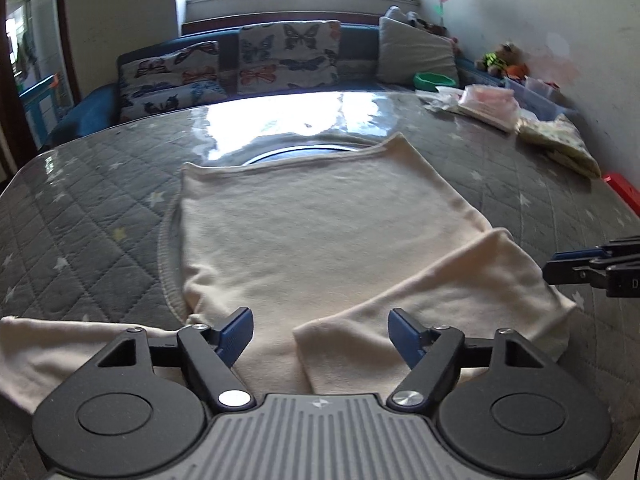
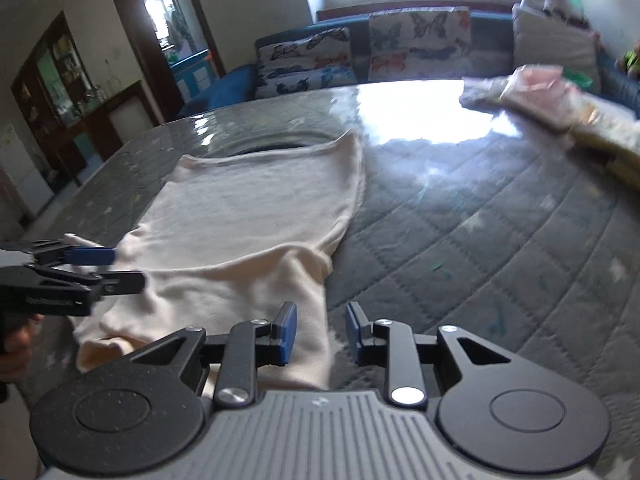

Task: Fold clothes
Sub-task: 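Carry the sleeve across the shirt body with the right tool while the left tool pins the hem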

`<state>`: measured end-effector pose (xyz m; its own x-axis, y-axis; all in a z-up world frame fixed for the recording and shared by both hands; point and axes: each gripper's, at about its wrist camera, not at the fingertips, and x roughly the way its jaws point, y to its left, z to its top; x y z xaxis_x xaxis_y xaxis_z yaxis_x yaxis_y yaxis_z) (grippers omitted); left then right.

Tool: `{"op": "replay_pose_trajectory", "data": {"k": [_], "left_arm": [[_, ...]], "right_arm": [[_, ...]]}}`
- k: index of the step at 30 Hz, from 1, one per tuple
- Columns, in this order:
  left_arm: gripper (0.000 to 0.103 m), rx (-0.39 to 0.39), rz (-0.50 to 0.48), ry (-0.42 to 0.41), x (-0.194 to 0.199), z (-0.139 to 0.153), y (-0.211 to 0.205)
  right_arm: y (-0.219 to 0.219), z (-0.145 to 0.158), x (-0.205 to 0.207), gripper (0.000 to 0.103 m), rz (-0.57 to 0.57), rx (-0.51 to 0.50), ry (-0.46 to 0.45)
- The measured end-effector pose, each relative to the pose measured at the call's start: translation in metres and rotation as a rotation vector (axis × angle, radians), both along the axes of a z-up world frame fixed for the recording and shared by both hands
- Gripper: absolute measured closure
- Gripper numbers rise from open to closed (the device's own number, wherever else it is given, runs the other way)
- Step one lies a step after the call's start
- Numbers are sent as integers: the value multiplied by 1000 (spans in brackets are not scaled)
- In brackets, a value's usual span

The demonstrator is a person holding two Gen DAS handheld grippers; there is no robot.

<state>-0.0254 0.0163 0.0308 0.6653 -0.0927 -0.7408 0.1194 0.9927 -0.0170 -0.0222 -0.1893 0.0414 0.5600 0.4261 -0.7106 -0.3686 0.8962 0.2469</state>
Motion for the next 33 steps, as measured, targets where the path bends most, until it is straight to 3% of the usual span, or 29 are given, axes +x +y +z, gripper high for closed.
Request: {"op": "replay_pose_trajectory", "data": {"k": [2, 4, 6, 8, 11, 17, 24, 33], "left_arm": [[50, 6, -13, 16, 2, -5, -4], [55, 18, -21, 19, 3, -9, -7], [62, 38, -29, 9, 3, -10, -9], [82, 42, -36, 4, 4, -10, -10], [89, 59, -43, -15, 4, -5, -16], [91, 54, -58, -88, 0, 14, -20], [91, 45, -43, -49, 2, 6, -13], [90, 40, -38, -39, 2, 6, -9]], "right_arm": [[3, -8, 2, 72, 12, 12, 17], [4, -14, 3, 73, 23, 25, 36], [3, -17, 2, 79, 27, 34, 42], [0, -16, 0, 93, 24, 42, 34], [-1, -6, -7, 98, 23, 34, 2], [3, 24, -30, 100, 1, -75, -88], [6, 28, -22, 96, 4, -66, -98], [53, 5, 20, 95, 74, -76, -103]]}}
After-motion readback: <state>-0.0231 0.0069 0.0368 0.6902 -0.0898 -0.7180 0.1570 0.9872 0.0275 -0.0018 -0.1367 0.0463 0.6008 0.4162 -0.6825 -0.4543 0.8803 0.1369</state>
